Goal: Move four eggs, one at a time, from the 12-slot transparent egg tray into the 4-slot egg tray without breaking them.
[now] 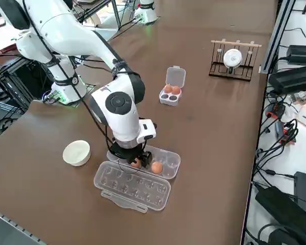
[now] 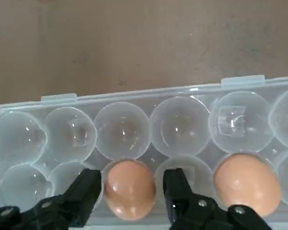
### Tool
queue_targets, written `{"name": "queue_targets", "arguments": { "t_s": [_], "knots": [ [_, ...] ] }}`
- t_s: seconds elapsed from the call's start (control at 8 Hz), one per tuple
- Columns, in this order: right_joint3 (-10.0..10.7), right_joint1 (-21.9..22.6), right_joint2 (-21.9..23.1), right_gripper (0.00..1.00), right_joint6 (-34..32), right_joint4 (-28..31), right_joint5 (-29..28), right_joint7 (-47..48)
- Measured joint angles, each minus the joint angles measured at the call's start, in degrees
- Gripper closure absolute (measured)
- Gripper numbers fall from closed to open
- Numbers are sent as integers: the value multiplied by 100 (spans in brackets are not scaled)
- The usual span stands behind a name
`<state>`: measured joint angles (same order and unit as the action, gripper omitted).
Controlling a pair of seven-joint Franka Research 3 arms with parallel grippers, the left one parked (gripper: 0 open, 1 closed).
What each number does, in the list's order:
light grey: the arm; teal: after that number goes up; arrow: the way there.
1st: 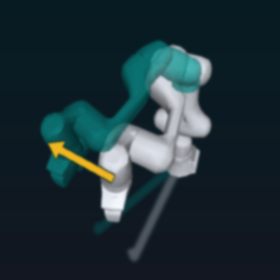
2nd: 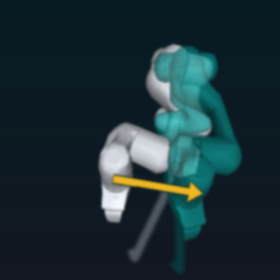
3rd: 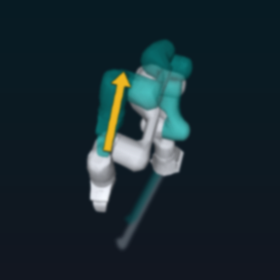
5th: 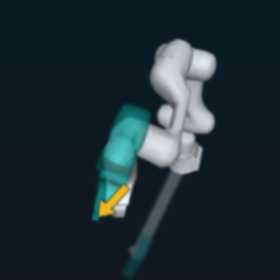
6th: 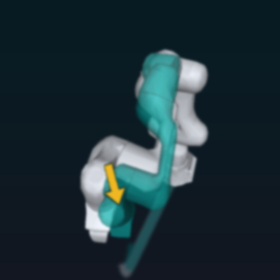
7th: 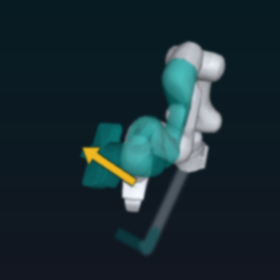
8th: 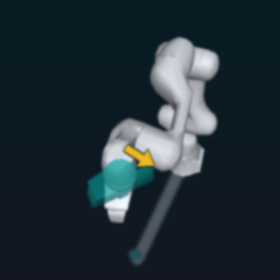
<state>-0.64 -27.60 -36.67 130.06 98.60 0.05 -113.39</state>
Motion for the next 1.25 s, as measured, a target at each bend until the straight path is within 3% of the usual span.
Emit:
{"name": "queue_targets", "arguments": {
  "t_s": [0.25,0.38,0.62,1.25],
  "knots": [
    [0,-2,0,23,-5,-25,1,-33],
    [6,-12,10,34,-70,-24,13,-46],
    [-5,-25,40,41,-99,-29,11,-97],
    [-6,-31,47,42,-139,-49,-13,-97]
  ]
}}
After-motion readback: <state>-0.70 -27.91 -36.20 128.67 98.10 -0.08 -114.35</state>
